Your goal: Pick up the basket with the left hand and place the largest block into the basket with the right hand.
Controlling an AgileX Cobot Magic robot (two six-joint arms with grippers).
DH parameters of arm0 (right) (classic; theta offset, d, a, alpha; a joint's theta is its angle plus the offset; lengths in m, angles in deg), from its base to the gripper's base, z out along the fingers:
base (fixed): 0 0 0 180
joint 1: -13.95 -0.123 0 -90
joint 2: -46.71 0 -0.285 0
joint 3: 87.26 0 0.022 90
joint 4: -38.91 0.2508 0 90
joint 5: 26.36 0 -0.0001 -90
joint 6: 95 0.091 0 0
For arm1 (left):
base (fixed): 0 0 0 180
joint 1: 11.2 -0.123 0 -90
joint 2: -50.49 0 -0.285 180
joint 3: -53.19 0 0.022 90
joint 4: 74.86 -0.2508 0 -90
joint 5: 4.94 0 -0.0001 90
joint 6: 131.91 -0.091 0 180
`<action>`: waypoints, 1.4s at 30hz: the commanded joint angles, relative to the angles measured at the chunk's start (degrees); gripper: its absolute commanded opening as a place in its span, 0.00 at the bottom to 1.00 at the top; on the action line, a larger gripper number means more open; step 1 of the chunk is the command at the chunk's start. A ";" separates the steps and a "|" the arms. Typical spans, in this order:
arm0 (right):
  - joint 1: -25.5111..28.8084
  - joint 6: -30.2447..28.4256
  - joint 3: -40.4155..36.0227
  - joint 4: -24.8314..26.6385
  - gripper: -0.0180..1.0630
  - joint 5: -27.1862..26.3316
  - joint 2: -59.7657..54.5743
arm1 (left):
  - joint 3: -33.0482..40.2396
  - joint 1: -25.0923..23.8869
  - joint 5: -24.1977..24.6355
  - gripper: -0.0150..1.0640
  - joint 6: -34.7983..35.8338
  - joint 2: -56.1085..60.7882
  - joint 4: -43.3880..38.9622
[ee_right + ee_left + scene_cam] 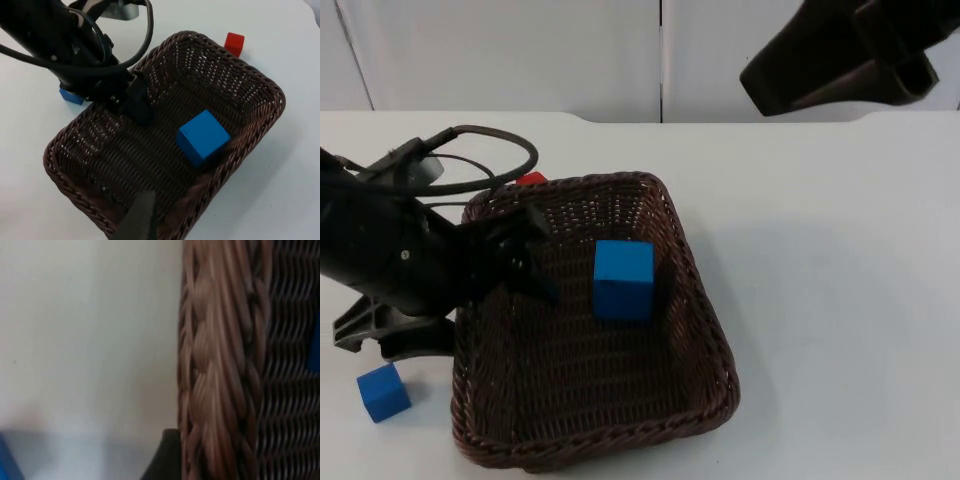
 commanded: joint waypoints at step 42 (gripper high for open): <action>0.16 0.20 -0.01 -0.02 0.85 -2.57 0.56 | -0.12 -0.04 1.03 0.75 -4.32 14.06 -10.65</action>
